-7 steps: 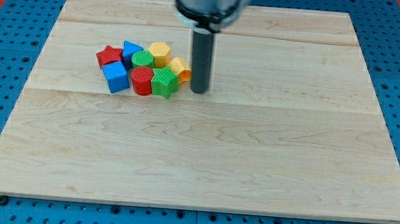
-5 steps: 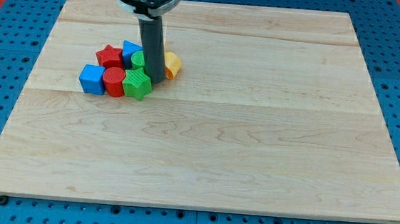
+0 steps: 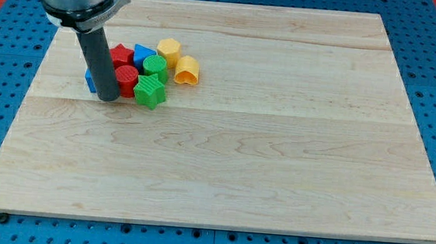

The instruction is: Adjust the green star red circle and blue cube into the group

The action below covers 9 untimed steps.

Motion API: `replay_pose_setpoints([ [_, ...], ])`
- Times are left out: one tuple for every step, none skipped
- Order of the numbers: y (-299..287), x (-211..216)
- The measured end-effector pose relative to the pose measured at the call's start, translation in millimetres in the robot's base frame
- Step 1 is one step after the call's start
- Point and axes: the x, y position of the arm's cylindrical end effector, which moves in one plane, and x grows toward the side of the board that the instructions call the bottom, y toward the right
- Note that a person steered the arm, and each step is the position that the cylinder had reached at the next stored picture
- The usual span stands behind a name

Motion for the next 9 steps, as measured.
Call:
replay_pose_setpoints([
  [4,15],
  [-51,22],
  [-128,17],
  [-138,2],
  [-125,-7],
  [-97,-22],
  [-70,-23],
  [-50,-22],
  [-22,-21],
])
